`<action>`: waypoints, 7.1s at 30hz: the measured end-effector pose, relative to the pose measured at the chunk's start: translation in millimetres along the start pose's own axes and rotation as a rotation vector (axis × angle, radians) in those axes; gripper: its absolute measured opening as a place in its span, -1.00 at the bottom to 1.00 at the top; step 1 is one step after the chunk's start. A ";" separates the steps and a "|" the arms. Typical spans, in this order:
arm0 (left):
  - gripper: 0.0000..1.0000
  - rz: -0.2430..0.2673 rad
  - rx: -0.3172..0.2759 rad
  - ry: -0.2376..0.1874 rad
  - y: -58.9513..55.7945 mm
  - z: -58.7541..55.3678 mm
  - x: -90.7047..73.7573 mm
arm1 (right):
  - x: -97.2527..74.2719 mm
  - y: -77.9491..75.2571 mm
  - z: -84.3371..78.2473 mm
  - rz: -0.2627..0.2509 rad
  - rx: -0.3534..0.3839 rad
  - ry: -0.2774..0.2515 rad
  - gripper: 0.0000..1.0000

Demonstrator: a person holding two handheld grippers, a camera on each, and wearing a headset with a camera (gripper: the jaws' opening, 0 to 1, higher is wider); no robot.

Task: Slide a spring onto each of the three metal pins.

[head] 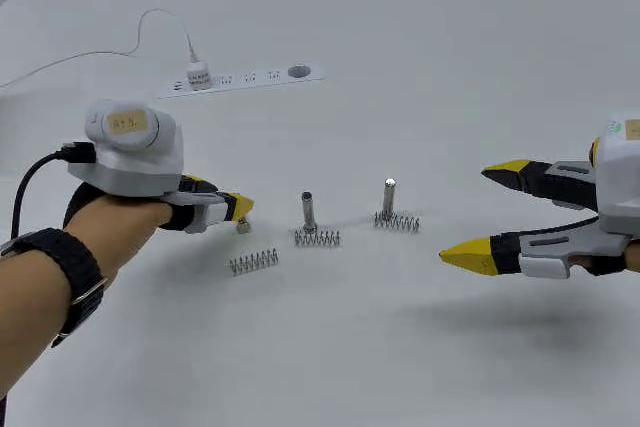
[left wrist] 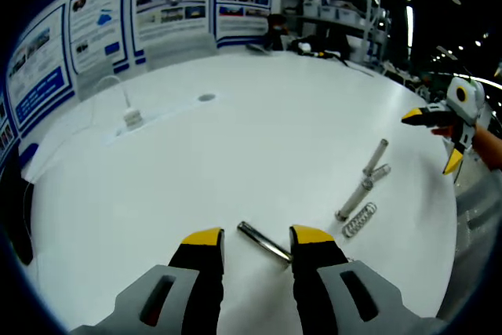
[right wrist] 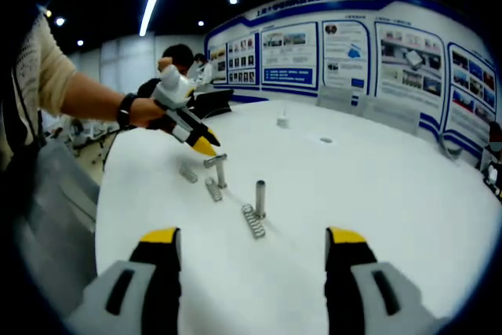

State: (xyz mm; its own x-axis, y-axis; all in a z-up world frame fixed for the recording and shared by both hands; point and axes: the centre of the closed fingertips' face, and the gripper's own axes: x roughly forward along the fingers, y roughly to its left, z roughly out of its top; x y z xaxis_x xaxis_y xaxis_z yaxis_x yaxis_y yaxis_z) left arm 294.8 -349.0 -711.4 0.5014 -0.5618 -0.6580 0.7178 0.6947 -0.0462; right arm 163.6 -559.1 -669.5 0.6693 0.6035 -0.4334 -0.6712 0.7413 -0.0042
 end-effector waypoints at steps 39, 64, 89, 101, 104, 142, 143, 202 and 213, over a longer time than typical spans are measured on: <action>-0.77 0.091 0.039 0.152 6.7 -13.0 20.0 | -0.8 -0.1 -10.0 0.001 0.021 0.021 0.50; -0.80 0.100 0.104 0.386 7.7 -13.6 23.3 | 0.6 1.9 -13.2 0.016 0.030 0.025 0.49; -0.87 0.115 -0.032 0.299 9.6 -14.4 12.8 | 0.2 5.2 -8.5 0.018 0.012 0.032 0.47; -0.87 0.101 -0.029 0.232 4.1 -2.0 -4.9 | 1.4 7.0 -7.1 0.023 0.003 0.037 0.47; -0.87 0.096 -0.034 0.218 0.9 -1.5 -10.0 | 1.6 7.8 -7.0 0.025 0.001 0.039 0.47; -0.86 0.084 -0.099 0.123 -11.5 -12.1 -47.9 | 6.5 20.6 -0.1 0.058 -0.029 0.051 0.47; -0.86 0.083 -0.099 0.122 -11.8 -12.1 -47.8 | 6.5 20.8 -0.2 0.058 -0.029 0.052 0.47; -0.48 -0.023 0.024 0.024 -47.5 -40.7 -71.4 | 10.0 29.7 -0.7 0.077 -0.045 0.075 0.47; -0.48 -0.109 0.098 0.004 -58.8 -48.0 -54.6 | 10.6 29.5 -3.6 0.078 -0.040 0.085 0.47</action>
State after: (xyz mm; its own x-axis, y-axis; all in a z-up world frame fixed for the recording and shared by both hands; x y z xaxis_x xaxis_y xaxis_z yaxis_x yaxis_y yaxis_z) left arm 202.1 -337.7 -708.8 0.4164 -0.6294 -0.6561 0.8115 0.5828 -0.0441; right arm 149.8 -531.9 -677.5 0.5859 0.6306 -0.5090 -0.7337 0.6795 -0.0027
